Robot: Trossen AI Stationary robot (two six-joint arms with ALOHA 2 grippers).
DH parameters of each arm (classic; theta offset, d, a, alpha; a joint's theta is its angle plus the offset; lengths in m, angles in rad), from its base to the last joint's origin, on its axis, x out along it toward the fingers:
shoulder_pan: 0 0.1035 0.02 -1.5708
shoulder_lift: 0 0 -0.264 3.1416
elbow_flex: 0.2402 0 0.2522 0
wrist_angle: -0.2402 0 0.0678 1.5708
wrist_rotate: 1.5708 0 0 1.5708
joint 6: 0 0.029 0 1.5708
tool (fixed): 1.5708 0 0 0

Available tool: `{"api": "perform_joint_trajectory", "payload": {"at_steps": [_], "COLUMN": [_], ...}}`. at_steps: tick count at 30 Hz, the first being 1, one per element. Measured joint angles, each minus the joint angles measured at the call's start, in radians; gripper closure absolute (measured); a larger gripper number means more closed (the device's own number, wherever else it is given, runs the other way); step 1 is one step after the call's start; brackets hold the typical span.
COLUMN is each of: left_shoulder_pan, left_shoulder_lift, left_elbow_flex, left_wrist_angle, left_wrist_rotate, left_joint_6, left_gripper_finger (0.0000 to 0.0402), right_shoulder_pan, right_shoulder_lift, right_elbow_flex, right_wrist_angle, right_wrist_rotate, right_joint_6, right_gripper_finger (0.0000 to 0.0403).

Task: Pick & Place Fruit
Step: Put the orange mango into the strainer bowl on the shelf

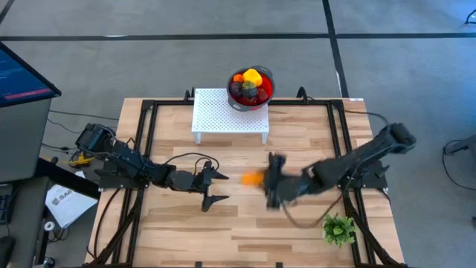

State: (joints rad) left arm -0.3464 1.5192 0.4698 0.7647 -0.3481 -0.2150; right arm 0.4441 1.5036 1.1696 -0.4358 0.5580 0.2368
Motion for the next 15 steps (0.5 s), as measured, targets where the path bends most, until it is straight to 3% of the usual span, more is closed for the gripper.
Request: {"api": "perform_joint_trajectory", "payload": {"at_steps": [3, 6, 11, 15], "left_shoulder_pan": [0.000, 0.000, 0.000, 0.000], "left_shoulder_lift": [0.000, 0.000, 0.000, 0.000], "left_elbow_flex": [0.000, 0.000, 0.000, 0.000], "left_wrist_angle": [0.000, 0.000, 0.001, 0.001], "left_wrist_rotate": [0.000, -0.003, -0.004, -0.005], "left_joint_6": [0.000, 0.000, 0.005, 0.006], "left_gripper_finger": [0.0060, 0.0060, 0.0060, 0.0060], "right_shoulder_pan": [-0.075, -0.214, -0.529, -0.748], "right_shoulder_lift": [-0.102, -0.179, -0.230, -0.212], "right_elbow_flex": [0.000, 0.000, 0.000, 0.000], "right_wrist_angle": [-0.015, 0.016, 0.027, 0.070], "right_wrist_rotate": [0.193, 0.259, 0.252, 0.109], "right_joint_6": [0.005, 0.022, 0.160, 0.213], "right_gripper_finger": [0.0203, 0.0206, 0.0195, 0.0186]}}
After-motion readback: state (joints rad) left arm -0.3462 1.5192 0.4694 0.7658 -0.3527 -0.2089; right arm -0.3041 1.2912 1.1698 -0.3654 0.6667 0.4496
